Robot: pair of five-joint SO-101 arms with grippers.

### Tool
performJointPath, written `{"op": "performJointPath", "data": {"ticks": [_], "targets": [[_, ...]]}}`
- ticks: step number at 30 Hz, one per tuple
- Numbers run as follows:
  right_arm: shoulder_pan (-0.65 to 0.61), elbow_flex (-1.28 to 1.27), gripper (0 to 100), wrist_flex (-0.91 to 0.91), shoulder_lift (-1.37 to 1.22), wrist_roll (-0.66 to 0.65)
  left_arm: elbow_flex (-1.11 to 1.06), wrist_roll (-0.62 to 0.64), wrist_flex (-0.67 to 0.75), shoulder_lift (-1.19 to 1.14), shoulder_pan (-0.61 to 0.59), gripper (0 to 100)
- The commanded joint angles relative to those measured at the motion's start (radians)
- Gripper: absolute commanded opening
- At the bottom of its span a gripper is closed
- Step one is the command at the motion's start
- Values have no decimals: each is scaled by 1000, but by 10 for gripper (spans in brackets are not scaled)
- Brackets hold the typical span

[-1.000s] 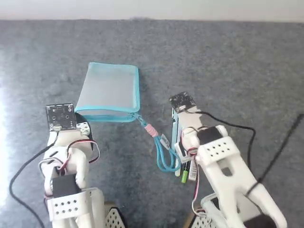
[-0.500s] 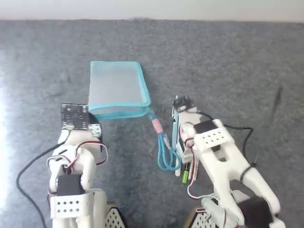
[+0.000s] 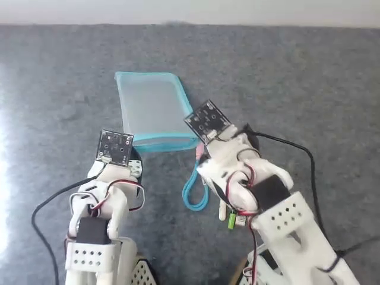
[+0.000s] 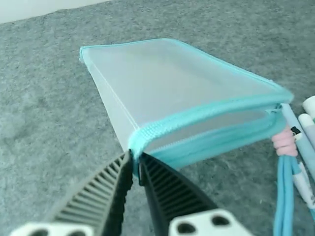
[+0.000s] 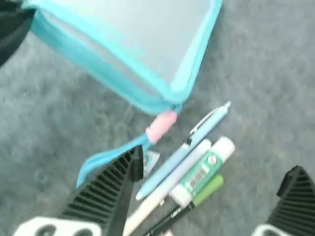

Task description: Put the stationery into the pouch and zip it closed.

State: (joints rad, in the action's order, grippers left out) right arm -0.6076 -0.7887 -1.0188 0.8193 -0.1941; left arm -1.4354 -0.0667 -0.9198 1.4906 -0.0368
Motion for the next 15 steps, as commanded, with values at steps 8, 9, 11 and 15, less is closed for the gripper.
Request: {"op": "performJointPath", "data": {"ticks": [8, 9, 11, 15], "targets": [[-51, 207, 420, 206, -404, -140, 71, -41, -58, 14, 12, 10], [-51, 222, 420, 220, -437, -150, 76, -41, -60, 14, 12, 10], [-51, 258, 421, 242, -490, -161, 76, -41, -60, 14, 12, 10], [-64, 310, 421, 252, -558, -213, 79, -41, -60, 14, 12, 10]]}}
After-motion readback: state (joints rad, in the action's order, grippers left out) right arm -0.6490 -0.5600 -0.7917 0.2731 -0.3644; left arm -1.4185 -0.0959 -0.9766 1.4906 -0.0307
